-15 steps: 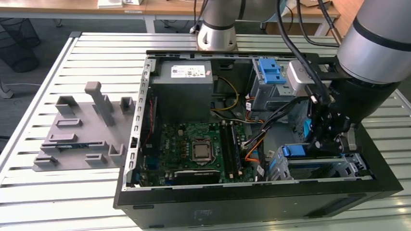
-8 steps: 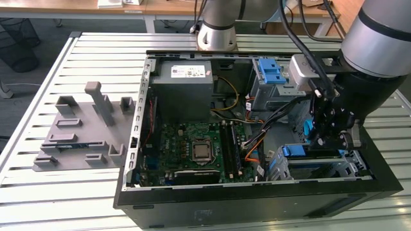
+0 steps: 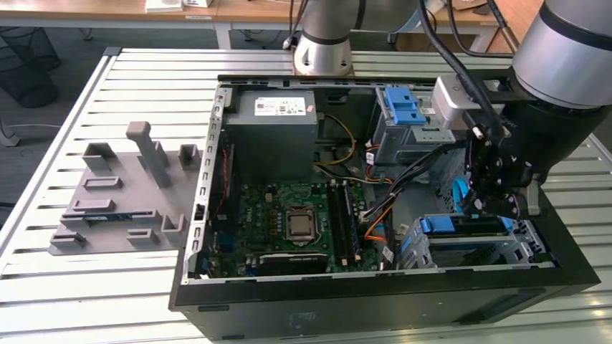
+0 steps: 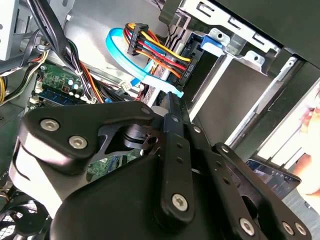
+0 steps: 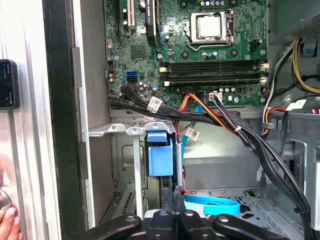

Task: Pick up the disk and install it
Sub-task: 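Insert the second disk wire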

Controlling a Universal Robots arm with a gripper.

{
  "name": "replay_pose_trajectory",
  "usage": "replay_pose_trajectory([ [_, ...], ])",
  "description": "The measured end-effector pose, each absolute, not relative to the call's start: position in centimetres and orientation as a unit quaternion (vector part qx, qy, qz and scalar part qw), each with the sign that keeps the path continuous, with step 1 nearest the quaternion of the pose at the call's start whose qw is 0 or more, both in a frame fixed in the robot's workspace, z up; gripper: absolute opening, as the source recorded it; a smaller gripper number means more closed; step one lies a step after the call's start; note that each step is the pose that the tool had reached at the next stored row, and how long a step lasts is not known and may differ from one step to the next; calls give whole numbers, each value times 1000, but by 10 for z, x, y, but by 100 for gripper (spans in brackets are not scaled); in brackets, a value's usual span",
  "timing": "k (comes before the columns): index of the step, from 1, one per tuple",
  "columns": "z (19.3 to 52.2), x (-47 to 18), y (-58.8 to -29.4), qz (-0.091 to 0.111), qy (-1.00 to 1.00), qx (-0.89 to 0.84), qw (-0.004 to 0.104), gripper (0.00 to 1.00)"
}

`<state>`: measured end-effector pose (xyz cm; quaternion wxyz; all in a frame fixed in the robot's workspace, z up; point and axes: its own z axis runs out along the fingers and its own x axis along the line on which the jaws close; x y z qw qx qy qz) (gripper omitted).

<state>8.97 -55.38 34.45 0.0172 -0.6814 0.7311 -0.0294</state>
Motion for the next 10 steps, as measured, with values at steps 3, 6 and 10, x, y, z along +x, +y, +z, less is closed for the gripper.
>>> replay_pose_trajectory([
  [3, 345, 90, -554, -29, 731, -681, 17, 11],
  [6, 345, 90, -554, -29, 731, -681, 17, 11],
  [10, 345, 90, -554, -29, 731, -681, 17, 11],
])
